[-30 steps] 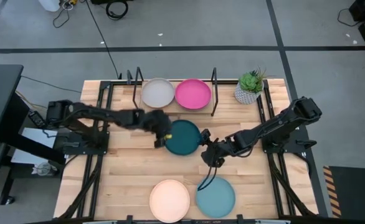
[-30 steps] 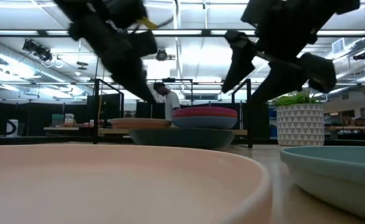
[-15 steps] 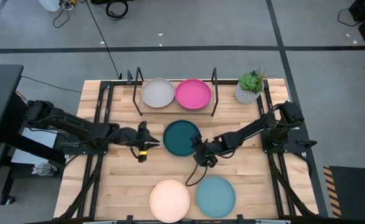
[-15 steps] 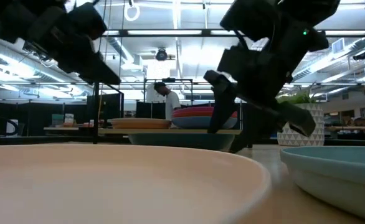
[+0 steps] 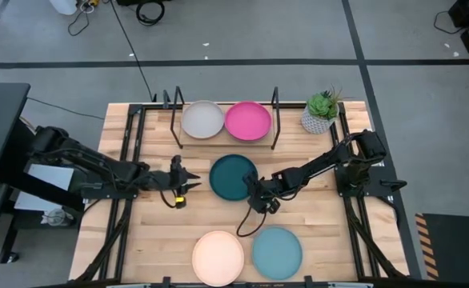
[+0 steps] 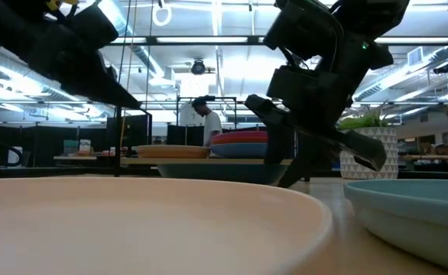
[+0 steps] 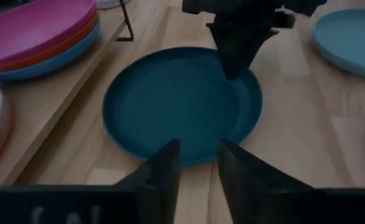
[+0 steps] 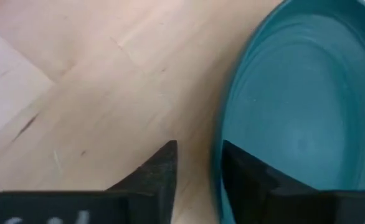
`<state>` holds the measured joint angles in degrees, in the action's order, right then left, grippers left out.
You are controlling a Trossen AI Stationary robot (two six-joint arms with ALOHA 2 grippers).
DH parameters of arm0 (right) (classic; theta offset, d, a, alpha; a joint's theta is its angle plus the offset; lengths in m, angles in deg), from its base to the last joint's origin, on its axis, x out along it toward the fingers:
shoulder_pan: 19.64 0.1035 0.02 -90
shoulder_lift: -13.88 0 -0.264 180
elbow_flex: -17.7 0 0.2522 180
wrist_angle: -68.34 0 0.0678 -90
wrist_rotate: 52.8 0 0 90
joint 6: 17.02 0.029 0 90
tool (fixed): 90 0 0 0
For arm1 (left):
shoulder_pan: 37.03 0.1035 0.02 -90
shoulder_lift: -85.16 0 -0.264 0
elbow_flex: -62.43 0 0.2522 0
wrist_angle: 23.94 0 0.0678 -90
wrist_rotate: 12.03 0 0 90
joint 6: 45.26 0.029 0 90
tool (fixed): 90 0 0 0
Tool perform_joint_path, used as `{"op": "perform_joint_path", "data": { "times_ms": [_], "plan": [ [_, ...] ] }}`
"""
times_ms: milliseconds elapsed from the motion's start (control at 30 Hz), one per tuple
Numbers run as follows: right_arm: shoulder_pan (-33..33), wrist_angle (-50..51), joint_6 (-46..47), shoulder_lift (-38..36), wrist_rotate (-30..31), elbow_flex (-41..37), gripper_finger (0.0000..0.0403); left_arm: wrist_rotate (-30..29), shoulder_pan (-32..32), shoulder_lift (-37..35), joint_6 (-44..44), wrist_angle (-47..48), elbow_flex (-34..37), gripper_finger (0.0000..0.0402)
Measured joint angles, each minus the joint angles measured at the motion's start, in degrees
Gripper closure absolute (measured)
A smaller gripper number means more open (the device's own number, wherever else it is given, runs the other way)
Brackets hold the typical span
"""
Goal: Place and stack plates onto a shelf
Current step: Stack the dark green plate on top of the pink plate on the shelf
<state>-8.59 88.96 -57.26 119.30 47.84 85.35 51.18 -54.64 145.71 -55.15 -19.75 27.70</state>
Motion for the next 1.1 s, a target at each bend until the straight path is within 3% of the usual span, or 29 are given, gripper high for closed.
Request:
{"op": "perform_joint_path", "data": {
  "times_ms": [233, 367, 567, 667, 1100],
  "plan": [
    [0.2, 3.0, -0.5, -1.2, 0.2, -0.1, 0.0354, -3.6, -0.7, 5.1, 5.6, -2.1, -1.0, 0.0211],
    [0.5, 5.4, -0.4, -4.1, 0.1, -0.2, 0.0387, -3.4, -2.3, 5.0, 14.4, -2.4, -5.3, 0.021],
    [0.8, 5.6, 2.1, -7.3, -0.5, -0.2, 0.0384, -3.4, -6.3, 5.0, 25.4, -2.4, -8.9, 0.0227],
    [1.0, 6.2, 3.0, -7.6, -0.1, -0.2, 0.0381, -3.4, -7.7, 5.0, 25.0, -1.9, -8.8, 0.0229],
    [4.0, 6.9, 13.0, -7.6, 1.7, -1.1, 0.0385, -3.4, -8.0, 5.1, 7.0, 0.5, -9.9, 0.023]
  ]
}}
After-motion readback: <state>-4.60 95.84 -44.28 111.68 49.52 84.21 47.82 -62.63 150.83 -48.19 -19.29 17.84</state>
